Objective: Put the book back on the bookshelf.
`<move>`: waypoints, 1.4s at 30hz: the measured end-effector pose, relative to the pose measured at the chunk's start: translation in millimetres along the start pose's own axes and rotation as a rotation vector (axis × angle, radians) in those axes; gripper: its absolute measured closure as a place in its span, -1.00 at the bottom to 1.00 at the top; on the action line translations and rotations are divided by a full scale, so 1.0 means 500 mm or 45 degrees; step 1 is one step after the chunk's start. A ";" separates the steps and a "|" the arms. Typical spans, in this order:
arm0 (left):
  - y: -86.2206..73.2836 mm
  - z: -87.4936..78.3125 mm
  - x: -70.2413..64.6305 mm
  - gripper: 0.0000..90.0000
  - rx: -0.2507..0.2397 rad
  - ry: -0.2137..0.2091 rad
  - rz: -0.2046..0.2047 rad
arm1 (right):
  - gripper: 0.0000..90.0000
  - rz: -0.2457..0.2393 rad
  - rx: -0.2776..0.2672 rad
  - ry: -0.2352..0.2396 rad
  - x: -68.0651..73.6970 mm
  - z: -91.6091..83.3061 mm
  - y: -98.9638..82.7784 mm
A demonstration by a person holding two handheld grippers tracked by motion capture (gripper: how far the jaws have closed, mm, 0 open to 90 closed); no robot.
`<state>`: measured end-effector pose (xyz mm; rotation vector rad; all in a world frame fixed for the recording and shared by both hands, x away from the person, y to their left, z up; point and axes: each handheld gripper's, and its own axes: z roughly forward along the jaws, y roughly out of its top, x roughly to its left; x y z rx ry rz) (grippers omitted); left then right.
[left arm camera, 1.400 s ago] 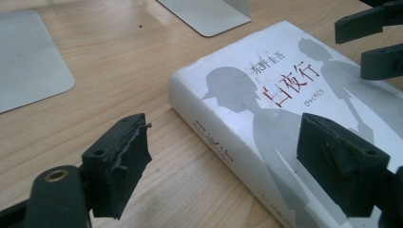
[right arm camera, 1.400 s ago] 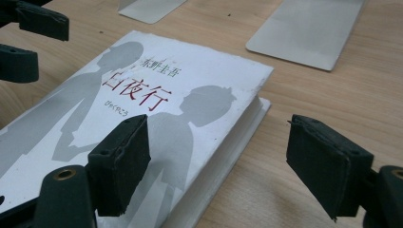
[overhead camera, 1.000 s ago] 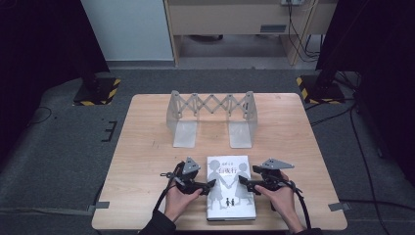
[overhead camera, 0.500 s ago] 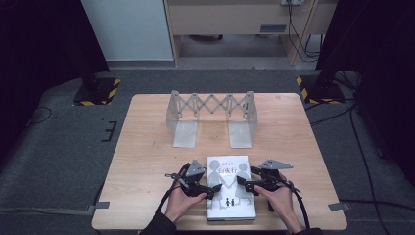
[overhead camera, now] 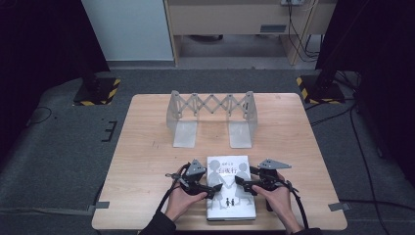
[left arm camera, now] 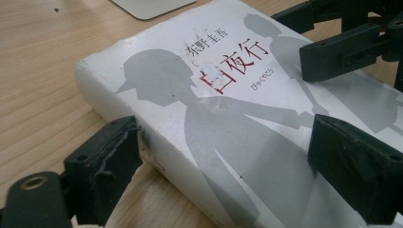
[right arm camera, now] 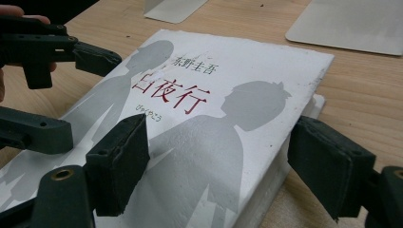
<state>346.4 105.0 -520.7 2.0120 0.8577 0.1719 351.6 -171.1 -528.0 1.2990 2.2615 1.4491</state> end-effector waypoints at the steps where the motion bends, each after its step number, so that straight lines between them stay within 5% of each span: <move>1: -0.001 0.000 0.000 -0.81 -0.003 0.003 -0.001 | -0.51 0.000 0.004 -0.001 0.001 0.000 0.001; 7: -0.002 -0.006 0.000 -0.80 -0.008 0.035 0.003 | -0.49 -0.007 0.004 -0.003 0.001 -0.001 0.003; 9: -0.002 -0.014 0.007 -0.75 0.000 0.034 -0.040 | -0.47 -0.011 0.003 -0.004 0.002 -0.003 0.006; 17: -0.003 -0.044 0.032 -0.60 -0.024 0.061 -0.075 | -0.40 -0.025 -0.082 0.009 0.009 -0.012 0.023; 21: -0.003 -0.054 0.038 -0.55 -0.045 0.089 -0.010 | -0.41 -0.012 -0.107 0.029 0.014 -0.011 0.033; 42: -0.004 -0.064 0.054 -0.57 -0.112 0.133 -0.058 | -0.42 0.042 -0.090 0.069 0.027 0.010 0.040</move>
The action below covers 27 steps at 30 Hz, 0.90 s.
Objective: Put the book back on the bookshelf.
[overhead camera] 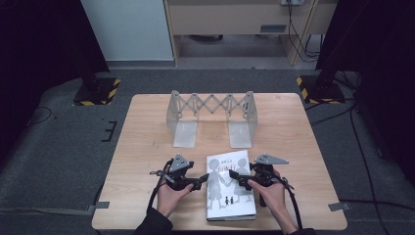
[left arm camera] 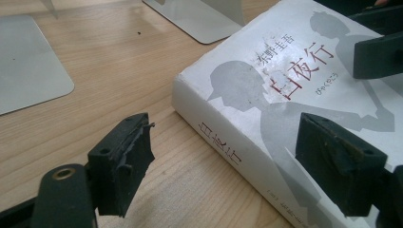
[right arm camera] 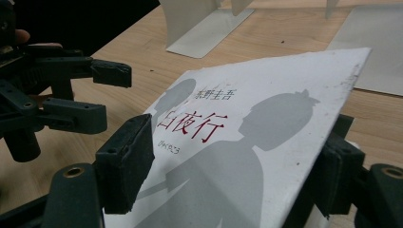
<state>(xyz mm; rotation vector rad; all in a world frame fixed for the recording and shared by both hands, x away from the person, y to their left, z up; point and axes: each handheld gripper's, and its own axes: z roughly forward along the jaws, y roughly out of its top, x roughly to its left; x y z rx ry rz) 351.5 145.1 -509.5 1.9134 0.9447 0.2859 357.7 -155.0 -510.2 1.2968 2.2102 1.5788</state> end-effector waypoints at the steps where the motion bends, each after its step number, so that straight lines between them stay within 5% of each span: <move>1: 0.000 -0.001 0.000 -0.57 -0.004 0.003 0.002 | -0.42 0.000 -0.002 0.004 0.000 0.001 0.001; 12: 0.002 -0.002 0.001 -0.58 -0.010 -0.008 -0.006 | -0.45 0.017 0.027 0.041 0.002 0.012 0.002; 14: 0.003 -0.002 0.001 -0.58 -0.013 -0.009 -0.006 | -0.47 0.026 0.047 0.088 0.013 0.021 -0.002; 27: 0.001 -0.001 0.002 -0.57 -0.012 -0.012 -0.019 | -0.26 0.066 0.007 0.054 0.006 0.023 -0.012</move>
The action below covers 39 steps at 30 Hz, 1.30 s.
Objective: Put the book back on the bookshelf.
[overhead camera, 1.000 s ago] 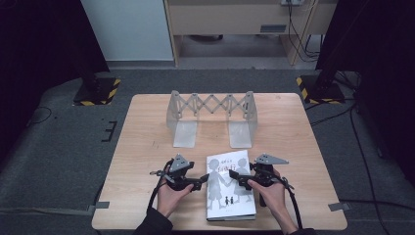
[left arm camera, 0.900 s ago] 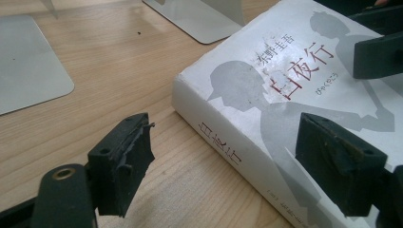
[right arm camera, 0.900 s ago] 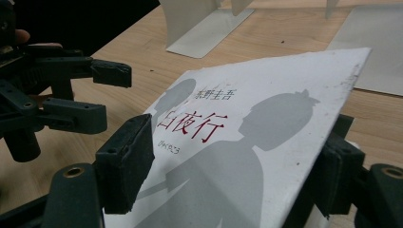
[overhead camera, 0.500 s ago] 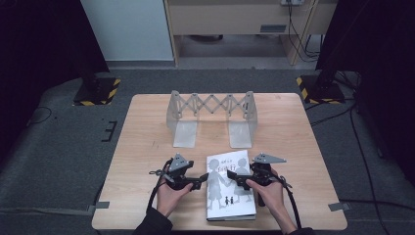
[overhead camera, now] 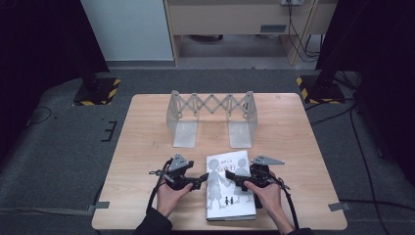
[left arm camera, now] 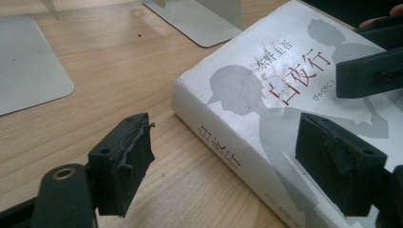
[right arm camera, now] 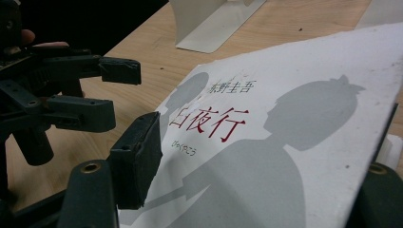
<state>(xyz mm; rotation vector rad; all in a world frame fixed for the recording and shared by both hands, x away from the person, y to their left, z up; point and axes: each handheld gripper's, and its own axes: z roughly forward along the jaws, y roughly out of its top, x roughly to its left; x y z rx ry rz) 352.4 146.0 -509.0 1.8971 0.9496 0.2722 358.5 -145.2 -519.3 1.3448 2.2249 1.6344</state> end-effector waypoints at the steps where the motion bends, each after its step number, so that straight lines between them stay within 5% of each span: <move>1: 0.000 0.000 0.000 -0.57 -0.005 -0.002 -0.003 | -0.25 -0.002 0.001 -0.001 0.000 0.000 0.000; 16: 0.004 0.012 -0.011 -0.58 -0.029 -0.059 -0.037 | 0.08 0.039 -0.011 -0.029 -0.006 -0.008 0.002; 28: -0.007 0.026 -0.022 -0.61 0.007 -0.124 -0.041 | 0.30 0.024 -0.059 0.047 0.011 -0.028 0.020; 39: -0.020 0.036 -0.023 -0.89 -0.001 -0.186 -0.102 | 0.44 0.034 -0.091 0.102 0.020 -0.042 0.027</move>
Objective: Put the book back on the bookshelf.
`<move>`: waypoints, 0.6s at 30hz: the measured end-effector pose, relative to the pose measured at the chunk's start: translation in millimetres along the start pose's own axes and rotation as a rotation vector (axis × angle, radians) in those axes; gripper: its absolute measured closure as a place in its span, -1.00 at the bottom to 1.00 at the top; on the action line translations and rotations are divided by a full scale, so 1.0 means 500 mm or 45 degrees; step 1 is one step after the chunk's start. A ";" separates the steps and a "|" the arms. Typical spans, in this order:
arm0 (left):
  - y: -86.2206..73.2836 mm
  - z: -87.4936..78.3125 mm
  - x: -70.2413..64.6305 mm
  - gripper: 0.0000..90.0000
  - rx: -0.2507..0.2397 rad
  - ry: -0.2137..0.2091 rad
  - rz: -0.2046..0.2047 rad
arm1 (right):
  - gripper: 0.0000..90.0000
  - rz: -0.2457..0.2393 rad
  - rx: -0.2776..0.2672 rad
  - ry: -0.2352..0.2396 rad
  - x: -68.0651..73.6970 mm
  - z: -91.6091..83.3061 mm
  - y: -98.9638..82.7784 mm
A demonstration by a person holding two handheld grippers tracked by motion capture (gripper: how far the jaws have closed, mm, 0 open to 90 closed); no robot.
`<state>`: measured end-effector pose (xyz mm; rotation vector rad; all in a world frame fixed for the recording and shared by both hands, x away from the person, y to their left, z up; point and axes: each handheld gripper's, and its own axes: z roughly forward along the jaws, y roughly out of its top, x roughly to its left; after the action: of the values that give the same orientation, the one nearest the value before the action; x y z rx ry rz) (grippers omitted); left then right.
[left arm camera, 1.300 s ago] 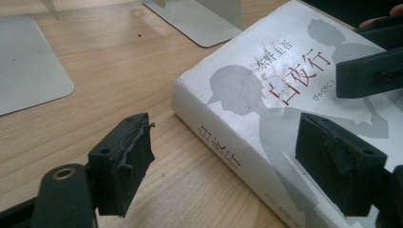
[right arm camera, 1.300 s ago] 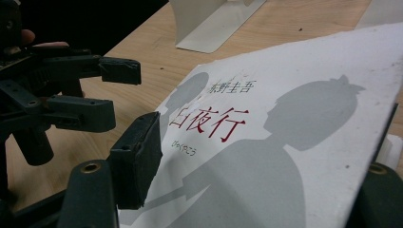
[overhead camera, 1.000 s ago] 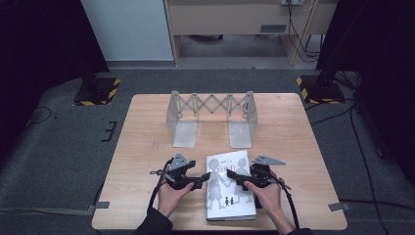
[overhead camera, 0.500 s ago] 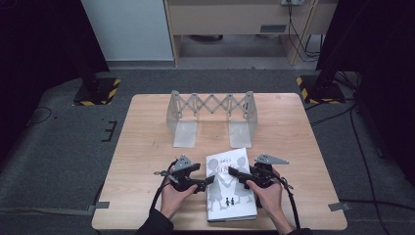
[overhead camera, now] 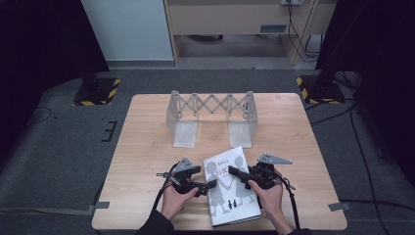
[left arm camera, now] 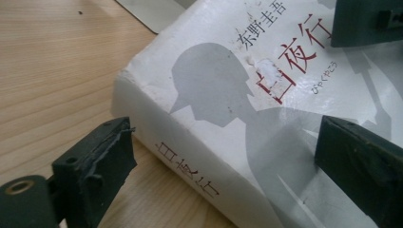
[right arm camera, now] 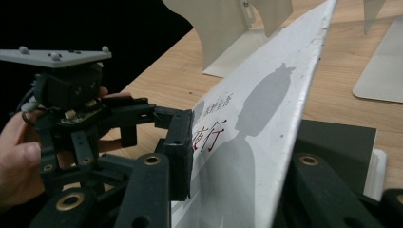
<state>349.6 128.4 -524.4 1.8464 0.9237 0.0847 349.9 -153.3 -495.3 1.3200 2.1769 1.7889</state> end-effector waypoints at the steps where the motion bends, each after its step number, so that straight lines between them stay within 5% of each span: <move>1: -0.003 0.002 -0.002 -0.91 -0.010 -0.019 -0.002 | 0.46 0.007 -0.003 0.003 0.001 -0.001 0.000; 14: -0.014 0.013 -0.016 -1.00 -0.051 -0.063 -0.048 | 0.65 0.060 -0.051 0.038 0.002 -0.021 0.007; 18: -0.020 0.016 -0.016 -1.00 -0.055 -0.087 -0.117 | 0.68 0.066 -0.055 0.045 0.001 -0.024 0.010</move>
<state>342.0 119.4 -533.6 1.7536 0.9509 -0.0148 346.4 -162.5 -487.1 1.3588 2.1280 1.8805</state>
